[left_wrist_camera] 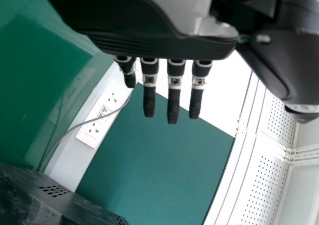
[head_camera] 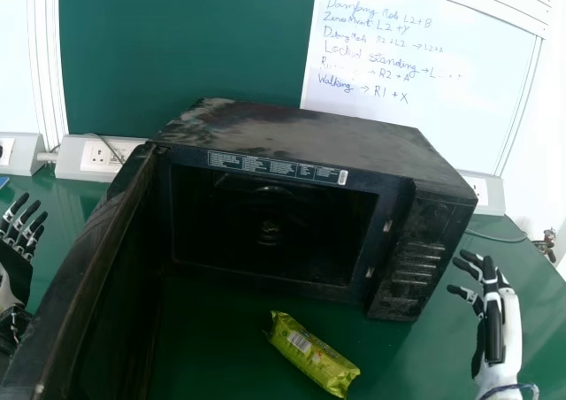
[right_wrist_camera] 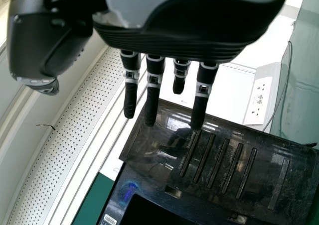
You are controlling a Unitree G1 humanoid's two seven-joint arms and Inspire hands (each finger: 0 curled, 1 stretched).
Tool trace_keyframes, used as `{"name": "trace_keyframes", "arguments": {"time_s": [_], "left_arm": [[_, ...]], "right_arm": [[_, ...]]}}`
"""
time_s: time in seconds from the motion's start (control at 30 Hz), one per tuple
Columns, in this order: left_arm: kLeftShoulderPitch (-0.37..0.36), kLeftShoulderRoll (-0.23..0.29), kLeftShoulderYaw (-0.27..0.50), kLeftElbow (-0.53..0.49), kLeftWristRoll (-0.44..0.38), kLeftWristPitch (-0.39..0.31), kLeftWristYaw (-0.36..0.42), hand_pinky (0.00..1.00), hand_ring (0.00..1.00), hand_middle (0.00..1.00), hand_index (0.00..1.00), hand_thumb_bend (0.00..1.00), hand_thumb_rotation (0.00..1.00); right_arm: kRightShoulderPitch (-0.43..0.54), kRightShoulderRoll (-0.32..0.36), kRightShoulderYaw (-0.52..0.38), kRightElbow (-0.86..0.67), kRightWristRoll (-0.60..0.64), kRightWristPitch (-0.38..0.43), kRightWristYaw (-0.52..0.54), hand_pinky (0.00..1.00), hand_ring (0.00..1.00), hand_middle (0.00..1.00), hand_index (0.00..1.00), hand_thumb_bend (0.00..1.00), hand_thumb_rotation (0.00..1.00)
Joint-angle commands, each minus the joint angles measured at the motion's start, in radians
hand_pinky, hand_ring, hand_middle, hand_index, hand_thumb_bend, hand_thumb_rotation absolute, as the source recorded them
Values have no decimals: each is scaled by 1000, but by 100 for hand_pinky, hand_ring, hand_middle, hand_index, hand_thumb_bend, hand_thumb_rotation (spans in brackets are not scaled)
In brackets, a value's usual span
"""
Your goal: Put biscuit inside oven
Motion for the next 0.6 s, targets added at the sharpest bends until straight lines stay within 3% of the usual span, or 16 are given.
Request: {"name": "trace_keyframes", "arguments": {"time_s": [0.0,0.57], "left_arm": [[-13,8,2,2,1,-2,0,88,83,81,84,74,39],[-14,12,-2,-8,5,9,3,82,78,75,79,74,39]], "right_arm": [[-9,3,5,-15,8,11,-5,65,73,74,76,77,29],[29,-83,34,-101,-9,46,102,63,71,74,77,79,34]]}}
